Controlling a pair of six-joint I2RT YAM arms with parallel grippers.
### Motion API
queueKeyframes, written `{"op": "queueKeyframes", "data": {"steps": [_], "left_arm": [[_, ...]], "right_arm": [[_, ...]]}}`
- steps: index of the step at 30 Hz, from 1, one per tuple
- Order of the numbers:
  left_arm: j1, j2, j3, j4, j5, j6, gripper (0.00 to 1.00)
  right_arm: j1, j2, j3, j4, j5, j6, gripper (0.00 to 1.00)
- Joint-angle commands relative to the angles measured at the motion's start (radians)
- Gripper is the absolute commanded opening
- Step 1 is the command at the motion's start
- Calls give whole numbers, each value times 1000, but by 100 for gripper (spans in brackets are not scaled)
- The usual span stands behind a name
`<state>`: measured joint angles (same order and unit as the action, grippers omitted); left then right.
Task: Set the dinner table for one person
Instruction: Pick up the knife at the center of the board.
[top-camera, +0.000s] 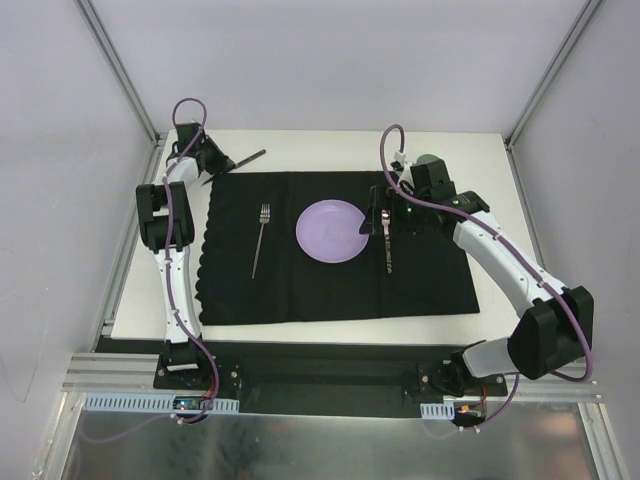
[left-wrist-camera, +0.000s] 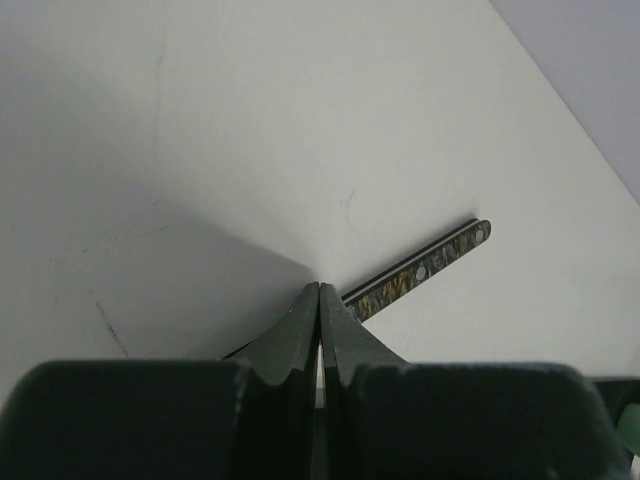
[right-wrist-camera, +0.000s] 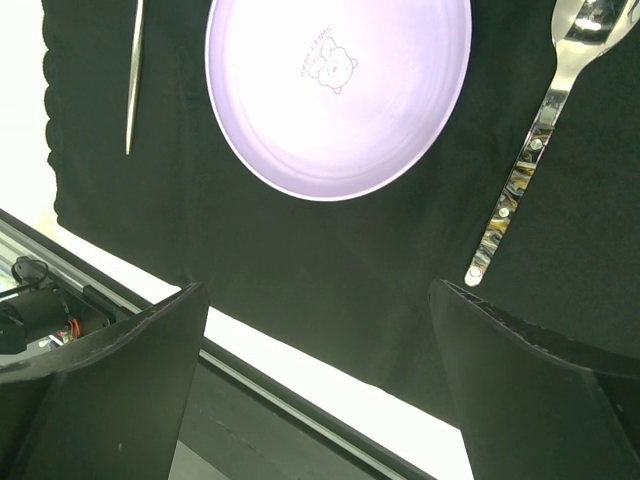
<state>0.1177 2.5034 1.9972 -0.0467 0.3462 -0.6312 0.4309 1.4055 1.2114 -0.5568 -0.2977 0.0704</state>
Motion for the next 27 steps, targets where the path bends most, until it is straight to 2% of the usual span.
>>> {"op": "queueKeyframes", "data": {"steps": [1,11,14,15,17,19,22,27], "left_arm": [[-1,-72,-40,-79,28,65,0],[2,-138,-81,-82,54,93,2],[0,-140,-29,-84,73,134,19],[0,-137,-8,-84,80,171,33],[0,-121,65,-84,122,214,41],[-1,-103,109,-84,163,290,55],[-1,-71,181,-97,221,407,62],[-30,-55,219,-198,232,664,64]], "right_arm": [[6,-62,-7,26,-8,11,96],[5,-85,-19,24,2,11,96],[5,-89,-21,24,3,11,96],[6,-89,-23,23,2,11,96],[5,-94,-26,24,2,12,96],[5,-100,-32,26,5,12,96],[6,-106,-35,24,6,12,96],[5,-109,-33,17,11,6,96]]}}
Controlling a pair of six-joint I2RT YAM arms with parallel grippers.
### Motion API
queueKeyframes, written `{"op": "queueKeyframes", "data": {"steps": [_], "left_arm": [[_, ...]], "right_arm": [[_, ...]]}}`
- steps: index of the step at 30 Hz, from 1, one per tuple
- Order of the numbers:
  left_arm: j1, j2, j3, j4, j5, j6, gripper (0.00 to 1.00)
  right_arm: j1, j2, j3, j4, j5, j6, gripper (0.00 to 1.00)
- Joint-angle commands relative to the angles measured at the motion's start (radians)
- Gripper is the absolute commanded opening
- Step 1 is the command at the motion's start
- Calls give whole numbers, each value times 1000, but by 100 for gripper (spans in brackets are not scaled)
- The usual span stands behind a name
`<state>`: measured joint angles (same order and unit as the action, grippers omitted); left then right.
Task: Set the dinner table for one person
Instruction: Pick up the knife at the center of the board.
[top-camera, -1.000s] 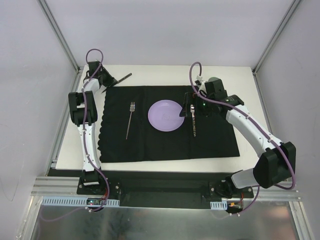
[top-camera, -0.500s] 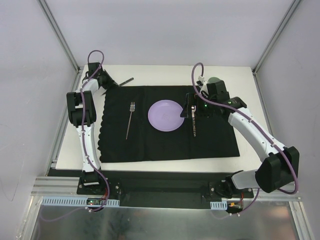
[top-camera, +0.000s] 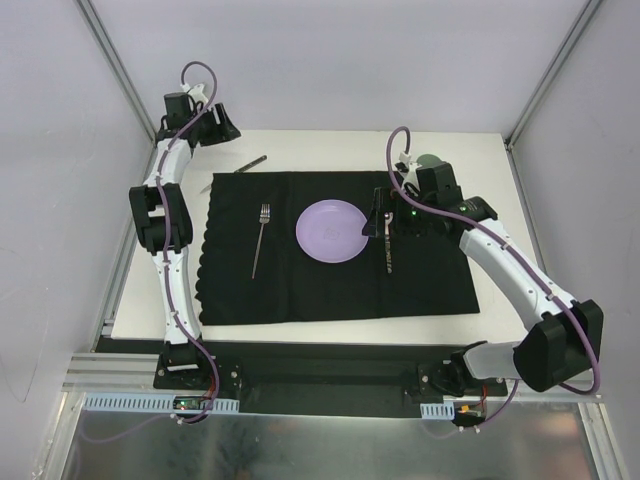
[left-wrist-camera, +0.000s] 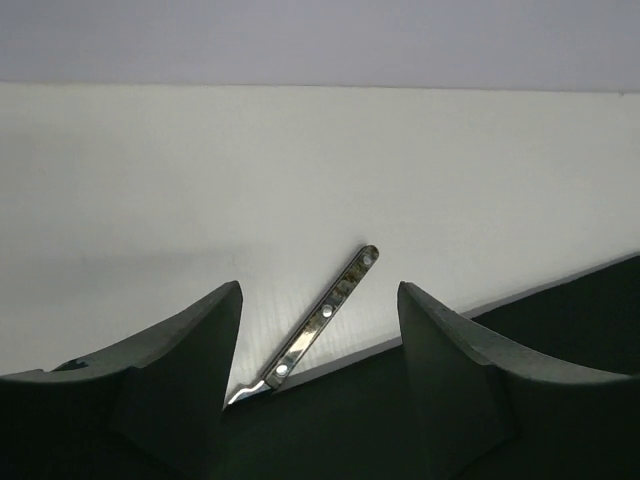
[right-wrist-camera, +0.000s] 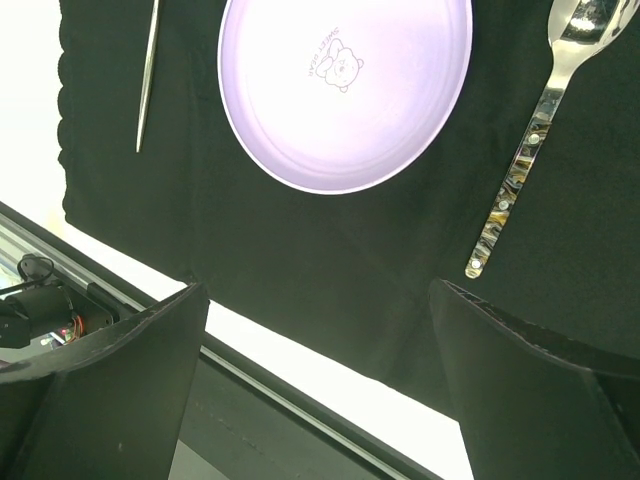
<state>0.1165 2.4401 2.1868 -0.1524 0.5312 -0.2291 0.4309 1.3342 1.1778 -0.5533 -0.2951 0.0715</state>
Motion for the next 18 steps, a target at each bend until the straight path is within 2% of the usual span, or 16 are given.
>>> {"op": "queueKeyframes", "data": {"steps": [1,4,5,9,18], "left_arm": [[-37,7,27,-110,40,301,64],[-66,-4,-8,-151,1,436,61],[-72,-4,-22,-156,-14,459,63],[-112,43,39,-260,-75,601,65],[-189,109,103,-317,-319,760,65]], "right_arm": [[5,-38,0,10,10,5,96],[5,-33,3,4,10,2,96],[5,-33,5,4,8,1,96],[3,-32,17,-7,13,-4,96],[2,-27,51,-53,14,-35,96]]}}
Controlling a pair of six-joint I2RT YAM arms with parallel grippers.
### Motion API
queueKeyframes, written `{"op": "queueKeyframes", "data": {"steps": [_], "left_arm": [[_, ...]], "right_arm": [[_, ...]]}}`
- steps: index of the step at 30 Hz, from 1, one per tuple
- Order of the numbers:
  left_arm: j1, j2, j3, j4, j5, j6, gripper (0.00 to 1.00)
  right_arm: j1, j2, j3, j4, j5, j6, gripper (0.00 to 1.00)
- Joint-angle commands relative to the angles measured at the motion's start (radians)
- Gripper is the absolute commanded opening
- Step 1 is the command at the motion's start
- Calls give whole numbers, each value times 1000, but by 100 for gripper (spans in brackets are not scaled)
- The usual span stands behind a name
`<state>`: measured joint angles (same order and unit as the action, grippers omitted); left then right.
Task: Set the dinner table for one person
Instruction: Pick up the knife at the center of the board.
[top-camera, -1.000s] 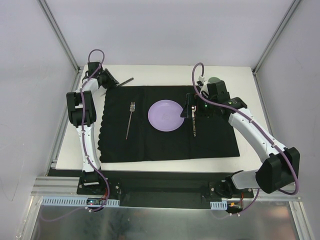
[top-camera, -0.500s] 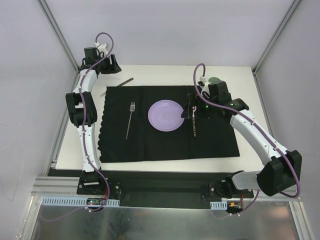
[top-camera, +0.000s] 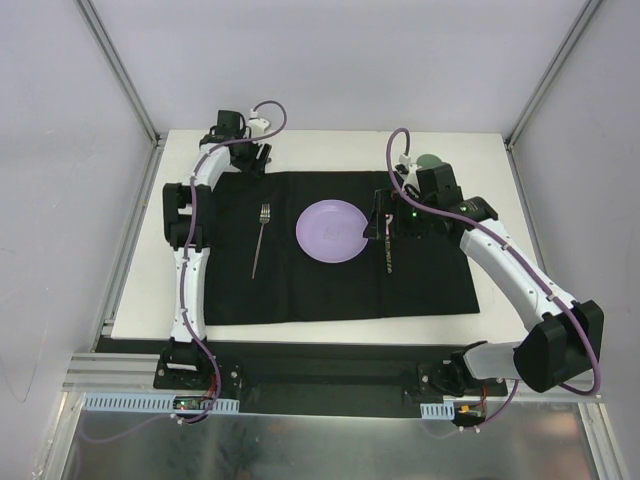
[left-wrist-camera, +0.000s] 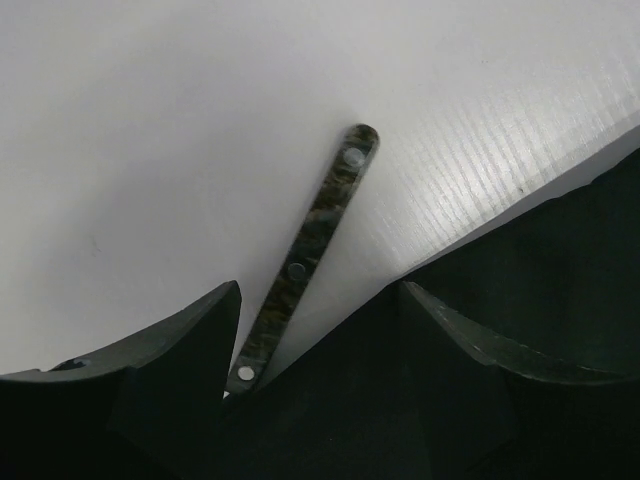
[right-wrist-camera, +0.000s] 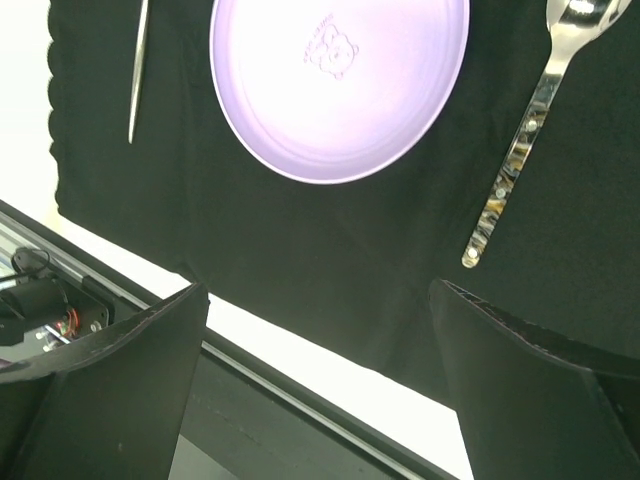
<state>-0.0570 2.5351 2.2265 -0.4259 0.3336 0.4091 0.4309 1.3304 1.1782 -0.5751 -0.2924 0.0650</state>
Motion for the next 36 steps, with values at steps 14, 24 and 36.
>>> {"op": "queueKeyframes", "data": {"steps": [14,24,36], "left_arm": [[-18,82,154,-50,-211,146,53],[-17,73,142,-115,-140,177,40],[-1,94,211,-227,-39,171,45]], "right_arm": [[-12,9,77,-62,1,-50,96],[-12,23,83,-65,2,-48,96],[-14,21,100,-75,6,-48,96]]}}
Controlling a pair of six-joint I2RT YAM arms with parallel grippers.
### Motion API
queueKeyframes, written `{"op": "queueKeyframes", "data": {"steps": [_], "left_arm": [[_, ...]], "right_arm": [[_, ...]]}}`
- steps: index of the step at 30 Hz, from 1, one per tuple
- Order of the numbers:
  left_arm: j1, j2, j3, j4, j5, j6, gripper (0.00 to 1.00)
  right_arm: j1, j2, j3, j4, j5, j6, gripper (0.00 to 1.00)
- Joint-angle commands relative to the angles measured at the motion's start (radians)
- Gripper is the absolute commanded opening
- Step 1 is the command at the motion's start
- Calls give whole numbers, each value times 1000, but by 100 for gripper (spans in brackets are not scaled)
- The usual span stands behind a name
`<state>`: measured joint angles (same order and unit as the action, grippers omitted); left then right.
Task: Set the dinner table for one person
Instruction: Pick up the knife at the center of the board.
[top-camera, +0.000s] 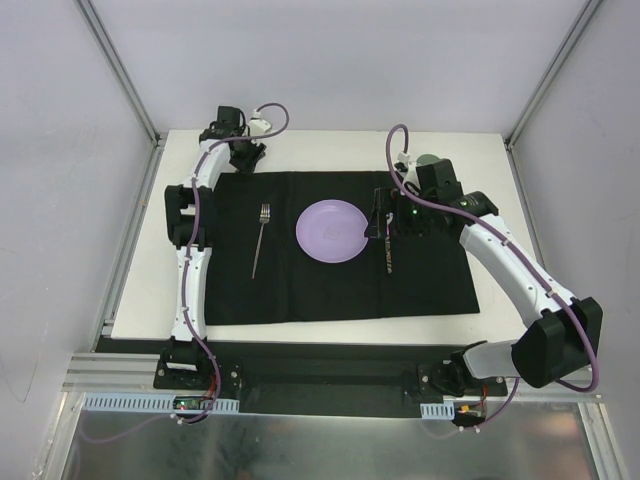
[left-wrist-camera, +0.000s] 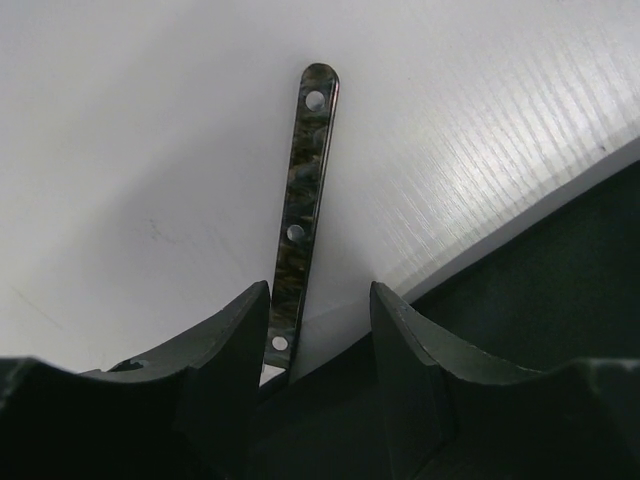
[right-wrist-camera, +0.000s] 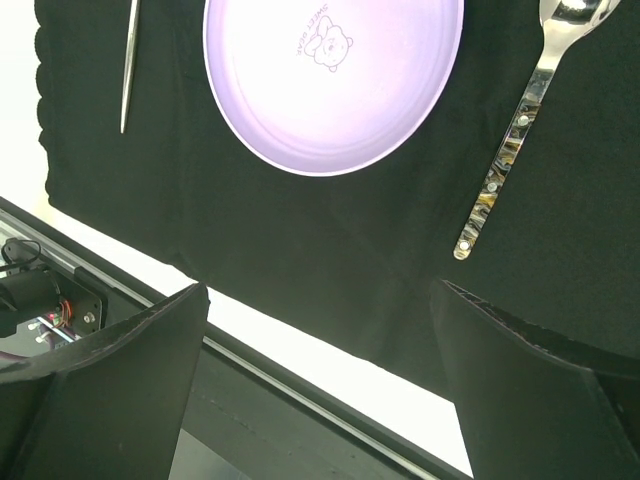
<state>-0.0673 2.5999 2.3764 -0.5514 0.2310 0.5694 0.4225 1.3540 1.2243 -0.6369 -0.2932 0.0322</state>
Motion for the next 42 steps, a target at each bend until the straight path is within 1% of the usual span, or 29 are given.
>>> {"op": "queueKeyframes", "data": {"steps": [1,4,7,9,10,11,18,23,27,30,42], "left_arm": [[9,34,66,-108,67,9,44],[11,37,73,-113,73,10,41],[14,35,75,-119,83,15,33],[14,35,75,-120,83,17,19],[14,35,73,-122,83,20,7],[14,37,73,-120,77,21,0],[15,39,73,-114,45,23,0],[20,29,99,-55,11,-3,0],[20,-3,115,27,24,-28,0],[20,-23,136,59,30,-42,0],[17,-129,130,128,60,-37,0]], "right_arm": [[-5,-3,56,-15,6,-14,96],[-4,2,63,-20,6,-14,96],[-5,-1,61,-20,8,-11,96],[-5,-1,63,-20,9,-8,96],[-4,-3,63,-20,9,-9,96],[-5,-3,63,-20,11,-8,96],[-4,-1,61,-23,9,-3,96],[-4,2,61,-29,8,-5,96],[-4,8,63,-32,0,-5,96],[-2,11,66,-32,-4,-3,96],[5,13,73,-33,-17,0,96]]}}
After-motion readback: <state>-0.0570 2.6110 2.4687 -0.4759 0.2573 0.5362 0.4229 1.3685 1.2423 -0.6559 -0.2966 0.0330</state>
